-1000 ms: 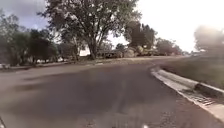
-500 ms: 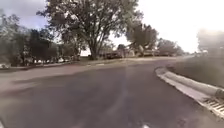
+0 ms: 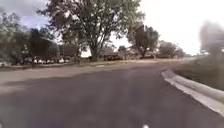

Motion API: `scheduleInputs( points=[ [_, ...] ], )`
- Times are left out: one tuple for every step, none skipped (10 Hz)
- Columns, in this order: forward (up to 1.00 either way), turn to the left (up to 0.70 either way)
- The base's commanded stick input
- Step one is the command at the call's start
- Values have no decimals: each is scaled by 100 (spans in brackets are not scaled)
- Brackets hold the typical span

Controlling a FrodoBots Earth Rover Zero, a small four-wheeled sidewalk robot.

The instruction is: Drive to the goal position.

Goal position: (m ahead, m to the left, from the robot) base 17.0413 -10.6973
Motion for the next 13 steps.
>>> scheduleInputs(
  points=[
    [100,0],
    [100,0],
    [100,0],
    [100,-23],
    [100,-38],
    [100,-38],
    [100,-30],
    [100,-6],
    [100,0],
    [100,0],
    [100,0],
    [100,0],
    [100,-7]
  ],
)
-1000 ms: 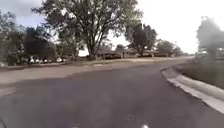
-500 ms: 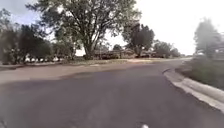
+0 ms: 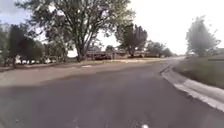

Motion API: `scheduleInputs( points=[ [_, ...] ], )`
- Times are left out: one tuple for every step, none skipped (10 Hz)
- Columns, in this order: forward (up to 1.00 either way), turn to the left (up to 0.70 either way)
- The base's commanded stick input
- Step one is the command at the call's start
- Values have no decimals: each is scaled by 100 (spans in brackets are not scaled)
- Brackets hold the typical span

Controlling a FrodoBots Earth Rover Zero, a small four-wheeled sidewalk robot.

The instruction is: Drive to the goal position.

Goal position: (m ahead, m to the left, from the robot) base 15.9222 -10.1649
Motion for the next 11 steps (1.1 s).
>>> scheduleInputs(
  points=[
    [100,-30],
    [100,-39],
    [100,-39],
    [100,-39],
    [100,-23],
    [100,-8],
    [100,0],
    [100,0],
    [100,0],
    [100,0],
    [100,-1]
  ],
)
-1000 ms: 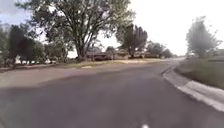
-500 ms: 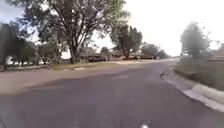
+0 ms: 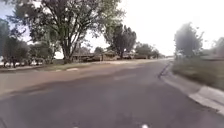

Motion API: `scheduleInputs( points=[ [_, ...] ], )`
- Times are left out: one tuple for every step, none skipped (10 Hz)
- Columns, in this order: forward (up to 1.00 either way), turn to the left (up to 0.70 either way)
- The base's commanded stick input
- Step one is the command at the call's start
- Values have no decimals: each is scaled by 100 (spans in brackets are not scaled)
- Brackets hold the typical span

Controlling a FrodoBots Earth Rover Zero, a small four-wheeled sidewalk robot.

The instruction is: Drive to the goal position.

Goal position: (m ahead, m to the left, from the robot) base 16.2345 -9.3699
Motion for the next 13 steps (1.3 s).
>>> scheduleInputs(
  points=[
    [100,-25],
    [100,-37],
    [100,-21],
    [100,-1],
    [100,0],
    [100,0],
    [100,-1],
    [100,-39],
    [100,-39],
    [100,-39],
    [100,-39],
    [100,-23],
    [100,0]
  ],
)
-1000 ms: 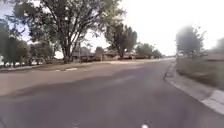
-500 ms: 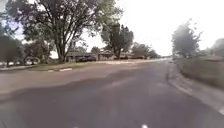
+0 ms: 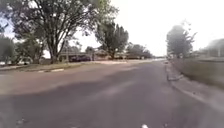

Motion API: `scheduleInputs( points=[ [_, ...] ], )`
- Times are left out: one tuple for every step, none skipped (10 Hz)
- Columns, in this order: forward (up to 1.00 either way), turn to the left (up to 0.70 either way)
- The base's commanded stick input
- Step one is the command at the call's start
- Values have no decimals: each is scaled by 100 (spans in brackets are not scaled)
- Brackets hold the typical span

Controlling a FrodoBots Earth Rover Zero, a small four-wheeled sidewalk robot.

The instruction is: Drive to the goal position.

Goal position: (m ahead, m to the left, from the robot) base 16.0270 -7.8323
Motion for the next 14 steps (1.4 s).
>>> scheduleInputs(
  points=[
    [100,0],
    [100,0],
    [100,0],
    [100,0],
    [100,0],
    [100,0],
    [100,-3],
    [100,-12],
    [100,-13],
    [100,-31],
    [100,-39],
    [100,-39],
    [100,-40],
    [100,-39]
  ],
)
